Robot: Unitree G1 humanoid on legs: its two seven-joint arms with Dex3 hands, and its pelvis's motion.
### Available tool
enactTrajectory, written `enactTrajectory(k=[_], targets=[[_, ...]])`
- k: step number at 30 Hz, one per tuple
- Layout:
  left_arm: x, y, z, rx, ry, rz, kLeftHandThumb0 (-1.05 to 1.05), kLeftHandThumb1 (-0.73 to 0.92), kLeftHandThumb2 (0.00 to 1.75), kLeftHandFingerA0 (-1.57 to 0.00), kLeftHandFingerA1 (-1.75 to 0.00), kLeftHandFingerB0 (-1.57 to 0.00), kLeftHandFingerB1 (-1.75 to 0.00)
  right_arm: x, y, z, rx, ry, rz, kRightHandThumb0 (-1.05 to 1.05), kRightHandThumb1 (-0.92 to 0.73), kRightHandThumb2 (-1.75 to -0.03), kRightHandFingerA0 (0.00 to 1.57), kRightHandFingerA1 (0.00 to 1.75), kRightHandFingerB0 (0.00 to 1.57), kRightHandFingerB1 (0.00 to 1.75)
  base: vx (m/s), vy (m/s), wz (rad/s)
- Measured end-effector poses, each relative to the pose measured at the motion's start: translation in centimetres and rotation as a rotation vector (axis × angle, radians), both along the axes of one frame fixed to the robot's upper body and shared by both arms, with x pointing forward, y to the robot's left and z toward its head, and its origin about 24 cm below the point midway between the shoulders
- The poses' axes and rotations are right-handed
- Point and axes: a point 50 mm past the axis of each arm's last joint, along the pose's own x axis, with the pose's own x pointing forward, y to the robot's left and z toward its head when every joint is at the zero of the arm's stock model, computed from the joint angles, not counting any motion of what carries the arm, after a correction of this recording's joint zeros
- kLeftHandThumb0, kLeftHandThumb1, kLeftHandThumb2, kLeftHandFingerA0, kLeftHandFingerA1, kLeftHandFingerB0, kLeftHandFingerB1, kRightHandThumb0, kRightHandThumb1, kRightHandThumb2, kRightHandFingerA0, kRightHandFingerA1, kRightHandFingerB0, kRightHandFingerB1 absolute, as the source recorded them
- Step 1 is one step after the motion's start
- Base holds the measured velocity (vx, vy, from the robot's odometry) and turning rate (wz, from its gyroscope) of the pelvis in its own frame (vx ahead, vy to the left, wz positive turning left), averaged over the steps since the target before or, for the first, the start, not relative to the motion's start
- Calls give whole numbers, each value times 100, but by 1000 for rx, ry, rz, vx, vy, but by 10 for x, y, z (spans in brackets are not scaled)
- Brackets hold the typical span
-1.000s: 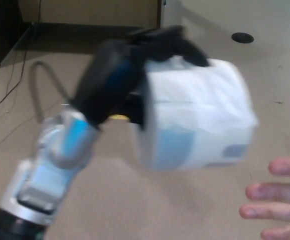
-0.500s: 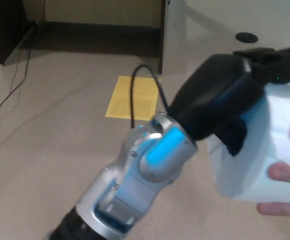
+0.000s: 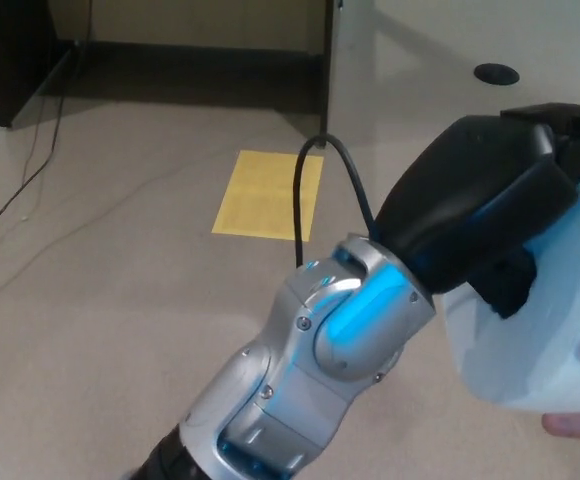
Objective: A person is holding a toilet paper roll and the robot extends its left hand to grab the roll by inserting its thumb into the gap in the middle and brings its hand down by its side. Then it extends its arm again to hand the toilet paper roll back to the person.
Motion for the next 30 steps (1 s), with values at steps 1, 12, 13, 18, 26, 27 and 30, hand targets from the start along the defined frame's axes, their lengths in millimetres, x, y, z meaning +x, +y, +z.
enactTrajectory(k=[1,12,13,18,26,27,30], targets=[[0,1,1,6,-1,2,-69,33,70,0,-16,0,-7,2,0,1,-1,-6,1,-27,-42,-91,71,74,10,48,0,0,0],[4,26,18,77,11,8,-68,38,82,0,-6,0,-6,2,-4,2,-14,-5,4,-36,-59,-58,81,61,26,30,0,0,0],[5,29,21,87,13,12,-67,38,82,0,-9,0,-6,2,-4,3,-14,-6,4,-35,-59,-58,80,63,26,30,0,0,0],[9,48,36,136,13,38,-65,37,81,0,-7,0,-7,2,-3,3,-14,-7,4,-34,-58,-58,79,60,26,30,0,0,0],[19,89,55,178,58,87,-56,32,78,0,-17,0,-14,3,-4,4,-13,-11,1,-34,-58,-58,82,58,26,30,0,0,0],[20,96,58,182,62,96,-56,30,76,0,-16,0,-17,3,-4,4,-14,-11,0,-35,-59,-58,81,56,26,30,0,0,0],[21,112,65,181,80,113,-54,32,77,0,-20,0,-17,3,-6,4,-14,-14,-6,-34,-58,-58,81,58,26,30,0,0,0]])
